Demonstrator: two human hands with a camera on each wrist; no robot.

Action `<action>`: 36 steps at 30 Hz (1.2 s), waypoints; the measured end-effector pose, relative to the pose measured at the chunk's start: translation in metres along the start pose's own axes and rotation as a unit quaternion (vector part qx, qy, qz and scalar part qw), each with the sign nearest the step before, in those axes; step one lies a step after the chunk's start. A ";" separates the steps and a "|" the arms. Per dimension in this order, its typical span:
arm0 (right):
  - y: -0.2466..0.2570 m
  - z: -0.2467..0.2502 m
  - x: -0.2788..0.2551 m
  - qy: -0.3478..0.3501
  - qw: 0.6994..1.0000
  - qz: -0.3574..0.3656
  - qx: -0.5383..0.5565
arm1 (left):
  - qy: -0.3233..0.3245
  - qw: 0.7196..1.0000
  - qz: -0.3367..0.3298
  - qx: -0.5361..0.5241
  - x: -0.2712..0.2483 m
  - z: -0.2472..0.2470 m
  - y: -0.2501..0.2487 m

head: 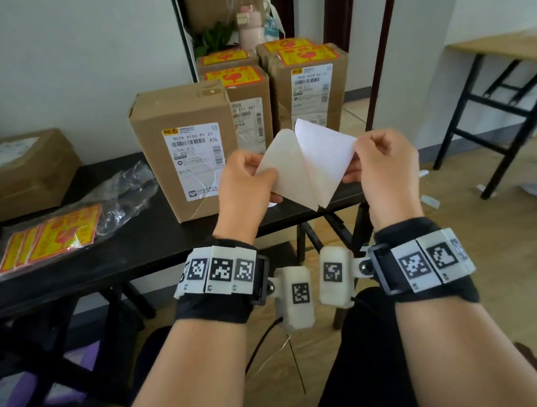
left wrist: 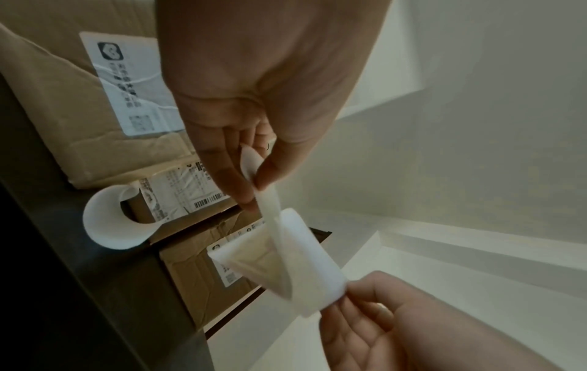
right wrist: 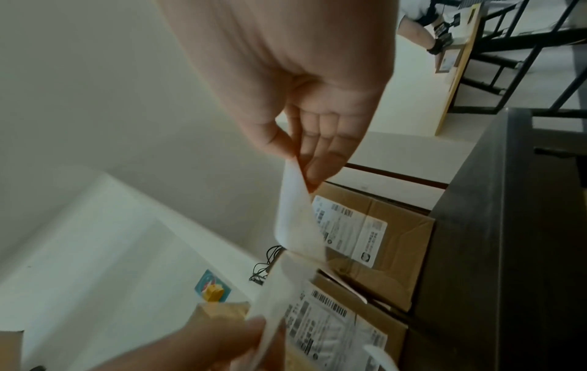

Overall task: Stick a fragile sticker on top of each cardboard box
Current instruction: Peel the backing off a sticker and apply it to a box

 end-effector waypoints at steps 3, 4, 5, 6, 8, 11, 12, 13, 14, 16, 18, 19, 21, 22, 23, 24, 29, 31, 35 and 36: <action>-0.003 0.019 0.010 -0.051 0.998 -0.014 0.020 | -0.032 0.999 -0.017 0.018 0.008 -0.002 0.003; -0.004 0.025 0.013 -0.066 0.997 -0.016 0.029 | -0.031 0.999 -0.021 0.030 0.011 -0.005 0.004; -0.004 0.030 0.017 -0.081 0.996 -0.017 0.035 | -0.027 0.999 -0.019 0.043 0.014 -0.009 0.007; -0.004 0.035 0.020 -0.096 0.995 -0.017 0.038 | -0.022 0.998 -0.013 0.056 0.018 -0.014 0.010; -0.003 0.042 0.025 -0.123 0.991 -0.006 0.048 | -0.012 0.997 -0.002 0.080 0.027 -0.024 0.017; -0.001 0.047 0.034 -0.147 0.986 0.012 0.075 | 0.010 0.992 -0.002 0.127 0.041 -0.043 0.025; -0.002 0.047 0.037 -0.148 0.986 0.014 0.079 | 0.020 0.990 -0.003 0.138 0.044 -0.049 0.026; -0.002 0.045 0.040 -0.144 0.986 0.017 0.081 | 0.030 0.989 -0.005 0.144 0.048 -0.056 0.026; -0.003 0.043 0.043 -0.139 0.987 0.021 0.080 | 0.039 0.988 -0.009 0.146 0.051 -0.063 0.025; -0.006 0.039 0.048 -0.128 0.988 0.028 0.077 | 0.059 0.986 -0.023 0.157 0.057 -0.075 0.021; -0.008 0.036 0.052 -0.123 0.989 0.034 0.074 | 0.078 0.982 -0.038 0.170 0.064 -0.084 0.020; -0.010 0.035 0.053 -0.122 0.989 0.037 0.070 | 0.086 0.979 -0.042 0.178 0.067 -0.088 0.021; -0.012 0.032 0.056 -0.118 0.990 0.038 0.064 | 0.097 0.971 -0.050 0.211 0.075 -0.091 0.025; -0.013 0.031 0.058 -0.116 0.990 0.038 0.063 | 0.100 0.966 -0.053 0.231 0.078 -0.092 0.028; -0.015 0.029 0.058 -0.114 0.991 0.037 0.063 | 0.104 0.962 -0.050 0.247 0.081 -0.092 0.031; -0.016 0.027 0.059 -0.111 0.991 0.036 0.062 | 0.108 0.959 -0.045 0.259 0.082 -0.092 0.034; -0.022 0.023 0.061 -0.109 0.992 0.024 0.063 | 0.151 0.946 -0.054 0.283 0.082 -0.096 0.040; -0.024 0.022 0.061 -0.109 0.992 0.023 0.064 | 0.203 0.933 -0.055 0.294 0.078 -0.107 0.044; -0.022 0.019 0.059 -0.098 0.993 0.025 0.068 | 0.190 0.930 -0.056 0.308 0.073 -0.104 0.039; -0.020 0.018 0.058 -0.095 0.993 0.028 0.066 | 0.169 0.937 -0.070 0.299 0.073 -0.100 0.032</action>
Point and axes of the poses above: each hand's wrist, its own x-axis towards the middle knuckle, its own z-axis out of the back of the hand, y = z × x, the point moved 8 cm from there along x, towards the middle knuckle, and after that the axes turned 5 degrees about -z, right-handed, at the moved point
